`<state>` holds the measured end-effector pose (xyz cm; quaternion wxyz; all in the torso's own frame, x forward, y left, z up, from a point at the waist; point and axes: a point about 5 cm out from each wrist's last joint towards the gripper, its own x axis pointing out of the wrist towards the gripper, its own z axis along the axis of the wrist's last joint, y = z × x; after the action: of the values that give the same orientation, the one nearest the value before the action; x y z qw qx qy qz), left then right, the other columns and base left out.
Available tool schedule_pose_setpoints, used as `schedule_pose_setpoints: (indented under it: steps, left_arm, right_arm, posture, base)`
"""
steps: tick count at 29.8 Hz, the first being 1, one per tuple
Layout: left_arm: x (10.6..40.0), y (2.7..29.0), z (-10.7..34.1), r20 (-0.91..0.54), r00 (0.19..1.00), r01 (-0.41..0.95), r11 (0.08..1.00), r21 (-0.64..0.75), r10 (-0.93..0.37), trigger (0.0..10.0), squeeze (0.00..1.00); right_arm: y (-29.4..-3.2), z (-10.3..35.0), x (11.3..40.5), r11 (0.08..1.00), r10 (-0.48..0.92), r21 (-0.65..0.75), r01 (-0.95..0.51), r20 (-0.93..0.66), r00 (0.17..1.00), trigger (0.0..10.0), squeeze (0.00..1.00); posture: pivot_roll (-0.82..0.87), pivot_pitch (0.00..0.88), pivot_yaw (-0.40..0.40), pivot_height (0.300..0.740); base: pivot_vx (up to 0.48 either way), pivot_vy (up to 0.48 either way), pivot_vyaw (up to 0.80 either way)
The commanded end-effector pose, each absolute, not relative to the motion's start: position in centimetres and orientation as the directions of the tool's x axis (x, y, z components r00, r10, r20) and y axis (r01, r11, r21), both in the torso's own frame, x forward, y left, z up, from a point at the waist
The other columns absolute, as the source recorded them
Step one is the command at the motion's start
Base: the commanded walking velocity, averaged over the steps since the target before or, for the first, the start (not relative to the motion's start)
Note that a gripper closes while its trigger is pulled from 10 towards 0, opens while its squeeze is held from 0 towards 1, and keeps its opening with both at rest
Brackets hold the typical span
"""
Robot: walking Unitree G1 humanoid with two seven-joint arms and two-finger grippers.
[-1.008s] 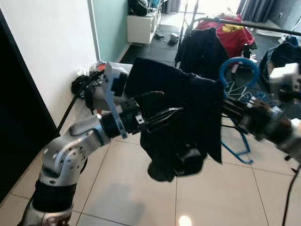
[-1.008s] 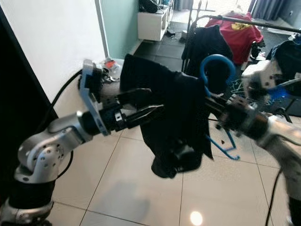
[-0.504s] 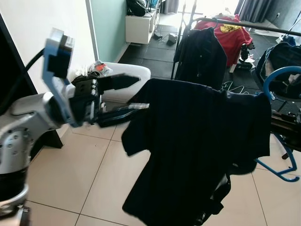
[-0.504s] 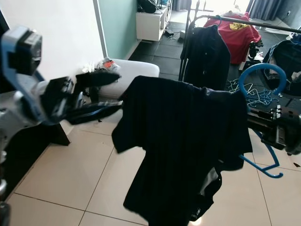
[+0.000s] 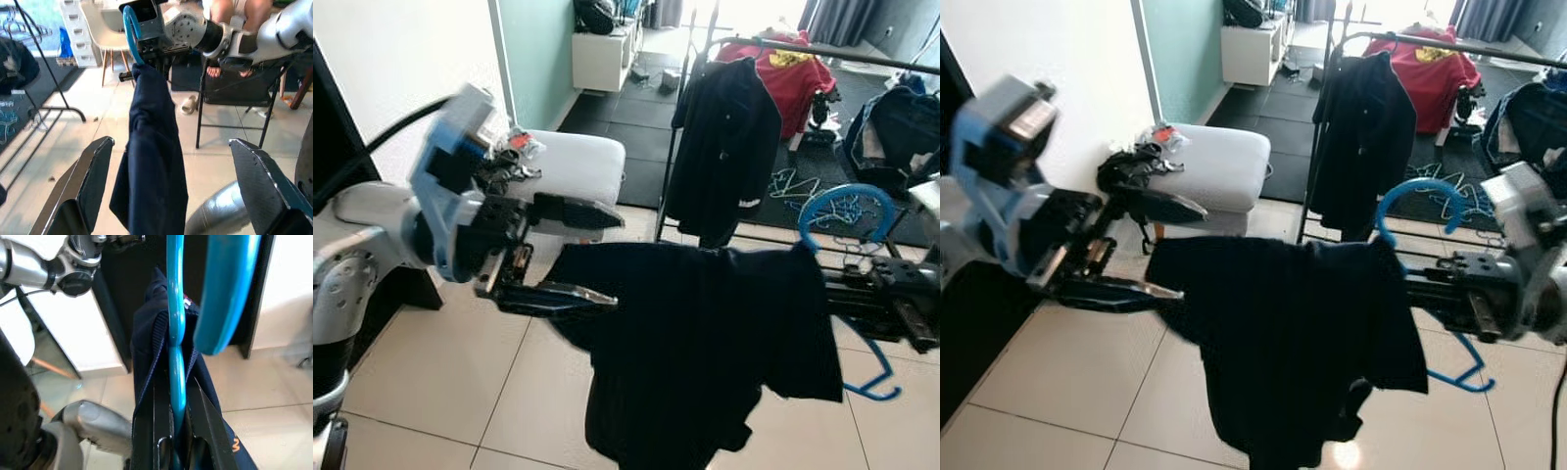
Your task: Hang hanger
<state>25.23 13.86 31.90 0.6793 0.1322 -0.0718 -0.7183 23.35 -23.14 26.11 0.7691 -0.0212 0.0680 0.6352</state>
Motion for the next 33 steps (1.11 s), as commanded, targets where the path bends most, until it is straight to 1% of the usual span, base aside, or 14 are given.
schedule_pose_setpoints:
  steps: [1,3,6,8,12,16,21,26,27,29,30,33]
  left_arm:
    - [25.3,14.3,32.1,-0.139,-0.021,0.954,-0.061,0.292,-0.99,10.0,0.0]
    - [25.2,14.4,32.0,-0.151,-0.022,0.956,-0.065,0.286,-0.988,10.0,0.0]
    - [25.8,14.0,31.6,-0.184,0.032,0.956,-0.024,0.292,-0.982,10.0,0.0]
    - [25.9,13.7,31.1,-0.206,0.04,0.957,-0.021,0.289,-0.978,10.0,0.0]
    - [25.8,13.6,30.4,-0.248,0.025,0.96,-0.045,0.275,-0.968,10.0,0.0]
    - [26.3,13.1,29.2,-0.307,0.087,0.964,0.002,0.268,-0.948,10.0,0.0]
    - [26.3,12.7,28.7,-0.314,0.082,0.967,-0.001,0.256,-0.946,10.0,0.0]
    - [25.8,12.2,27.9,-0.349,0.047,0.971,-0.04,0.236,-0.936,10.0,0.0]
    - [25.8,12.0,27.7,-0.361,0.041,0.971,-0.048,0.235,-0.932,9.4,0.0]
    - [25.7,11.9,27.5,-0.369,0.039,0.971,-0.053,0.234,-0.929,9.4,0.0]
    - [25.9,11.8,27.4,-0.371,0.05,0.97,-0.044,0.24,-0.927,0.0,0.0]
    - [26.1,11.8,27.1,-0.388,0.063,0.968,-0.038,0.247,-0.92,0.0,0.0]
  right_arm:
    - [-22.8,26.5,23.2,0.171,0.976,0.012,-0.985,-0.14,0.167,10.0,0.0]
    - [-22.8,26.6,23.2,0.166,0.976,0.01,-0.986,-0.146,0.163,10.0,0.0]
    - [-22.4,26.8,23.1,0.145,0.977,-0.005,-0.989,-0.16,0.144,10.0,0.0]
    - [-22.1,27.0,23.1,0.134,0.978,-0.015,-0.991,-0.16,0.135,10.0,0.0]
    - [-21.9,27.1,23.3,0.128,0.978,-0.024,-0.991,-0.161,0.13,10.0,0.0]
    - [-21.6,27.4,23.4,0.115,0.98,-0.042,-0.992,-0.159,0.12,10.0,0.0]
    - [-21.4,27.5,23.5,0.112,0.981,-0.05,-0.992,-0.156,0.118,10.0,0.0]
    - [-21.3,27.8,23.7,0.115,0.981,-0.067,-0.991,-0.15,0.124,10.0,0.0]
    - [-21.3,27.9,23.7,0.115,0.981,-0.07,-0.991,-0.149,0.125,10.0,0.0]
    - [-21.2,27.9,23.8,0.115,0.981,-0.072,-0.991,-0.149,0.125,10.0,0.0]
    - [-21.2,27.9,23.8,0.116,0.981,-0.074,-0.991,-0.149,0.126,10.0,0.0]
    - [-21.2,27.9,23.8,0.116,0.981,-0.076,-0.99,-0.15,0.127,10.0,0.0]
  posture:
    - [0.0,0.045,-0.025,0.74]
    - [0.0,0.045,-0.025,0.74]
    - [0.0,0.044,-0.023,0.74]
    - [0.0,0.042,-0.021,0.74]
    - [0.0,0.043,-0.021,0.74]
    - [0.0,0.044,-0.022,0.74]
    - [0.0,0.044,-0.022,0.74]
    - [-0.01,0.047,-0.024,0.74]
    - [-0.01,0.047,-0.024,0.74]
    - [-0.01,0.047,-0.024,0.74]
    - [-0.01,0.047,-0.024,0.74]
    - [-0.01,0.047,-0.024,0.74]
  base:
    - [0.0,0.0,0.0]
    - [0.0,0.0,0.0]
    - [0.0,0.0,0.0]
    - [0.0,0.0,0.0]
    - [0.0,0.0,0.0]
    - [0.0,0.0,0.0]
    - [0.0,0.0,0.0]
    - [0.0,0.0,0.0]
    - [0.0,0.0,0.0]
    - [0.0,0.0,0.0]
    - [0.0,0.0,0.0]
    - [0.0,0.0,0.0]
